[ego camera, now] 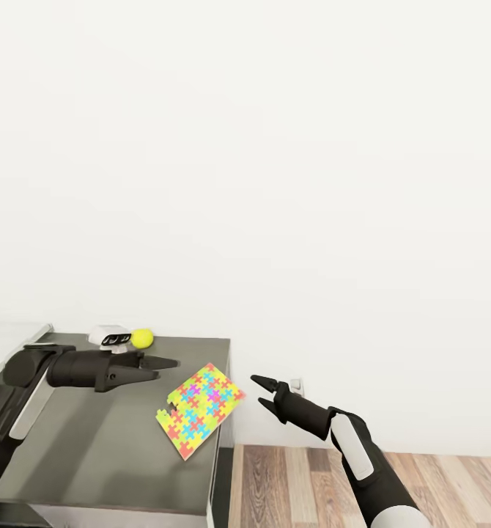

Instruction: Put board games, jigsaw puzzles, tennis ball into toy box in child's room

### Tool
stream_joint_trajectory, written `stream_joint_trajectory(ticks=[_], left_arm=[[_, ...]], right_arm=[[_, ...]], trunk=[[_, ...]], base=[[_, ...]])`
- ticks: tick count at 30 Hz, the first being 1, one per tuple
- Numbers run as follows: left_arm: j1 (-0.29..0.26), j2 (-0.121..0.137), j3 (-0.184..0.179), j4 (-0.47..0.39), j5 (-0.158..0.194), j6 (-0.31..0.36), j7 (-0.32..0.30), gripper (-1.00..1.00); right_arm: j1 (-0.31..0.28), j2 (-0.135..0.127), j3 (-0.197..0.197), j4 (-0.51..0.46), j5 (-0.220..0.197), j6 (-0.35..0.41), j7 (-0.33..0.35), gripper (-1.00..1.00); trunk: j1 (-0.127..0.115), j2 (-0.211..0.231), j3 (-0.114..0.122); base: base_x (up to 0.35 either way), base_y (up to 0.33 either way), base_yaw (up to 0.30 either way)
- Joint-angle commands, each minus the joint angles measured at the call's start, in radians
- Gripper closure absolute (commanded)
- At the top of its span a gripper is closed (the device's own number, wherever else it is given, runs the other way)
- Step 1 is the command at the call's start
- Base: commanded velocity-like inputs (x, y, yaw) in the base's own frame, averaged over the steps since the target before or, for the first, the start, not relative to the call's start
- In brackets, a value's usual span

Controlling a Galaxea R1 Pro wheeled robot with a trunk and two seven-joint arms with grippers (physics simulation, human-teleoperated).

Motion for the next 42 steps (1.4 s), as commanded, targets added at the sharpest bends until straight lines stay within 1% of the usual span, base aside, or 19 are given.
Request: stream_joint_trajectory(ticks=[1,7,20,29,42], left_arm=[[-0.001,0.001,-0.002,0.0,0.001,0.011,-0.004,-1.0],[-0.001,0.001,-0.002,0.0,0.001,0.011,-0.004,-1.0],[-0.001,-0.005,-0.003,0.0,0.001,0.011,-0.004,-1.0],[-0.001,-0.008,-0.003,0.0,0.001,0.011,-0.004,-1.0],[-0.001,-0.008,-0.002,0.0,0.001,0.01,-0.004,-1.0]], right_arm=[[-0.001,0.001,-0.004,0.0,0.001,0.007,0.003,-1.0],[-0.001,0.001,-0.006,0.0,-0.001,0.007,0.003,-1.0],[-0.001,0.001,-0.008,0.0,-0.001,0.006,0.004,-1.0],[-0.001,-0.001,-0.008,0.0,-0.003,0.006,0.005,-1.0],[-0.001,-0.002,-0.009,0.001,-0.005,0.008,0.008,-1.0]], trunk=[[0.0,0.0,0.0],[0.0,0.0,0.004],[0.0,0.0,0.006],[0.0,0.0,0.014],[0.0,0.0,0.015]], base=[[0.0,0.0,0.188],[0.0,0.0,0.124],[0.0,0.0,0.029],[0.0,0.0,0.13],[0.0,0.0,0.018]])
